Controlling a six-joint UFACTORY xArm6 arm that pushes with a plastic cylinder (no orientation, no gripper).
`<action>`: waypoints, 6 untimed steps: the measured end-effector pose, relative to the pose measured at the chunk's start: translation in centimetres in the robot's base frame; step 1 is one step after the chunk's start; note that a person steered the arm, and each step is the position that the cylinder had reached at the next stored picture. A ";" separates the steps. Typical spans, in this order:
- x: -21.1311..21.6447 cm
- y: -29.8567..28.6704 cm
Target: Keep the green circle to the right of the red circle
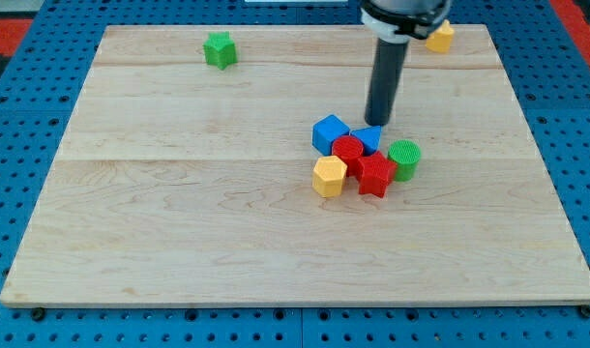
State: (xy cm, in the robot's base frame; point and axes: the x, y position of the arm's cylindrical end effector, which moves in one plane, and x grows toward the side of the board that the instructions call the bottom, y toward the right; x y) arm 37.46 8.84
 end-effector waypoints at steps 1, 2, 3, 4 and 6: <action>-1.4 5.8; 0.5 12.8; 2.6 14.0; 3.9 15.0; 7.0 11.7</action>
State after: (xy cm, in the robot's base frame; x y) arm 44.45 20.57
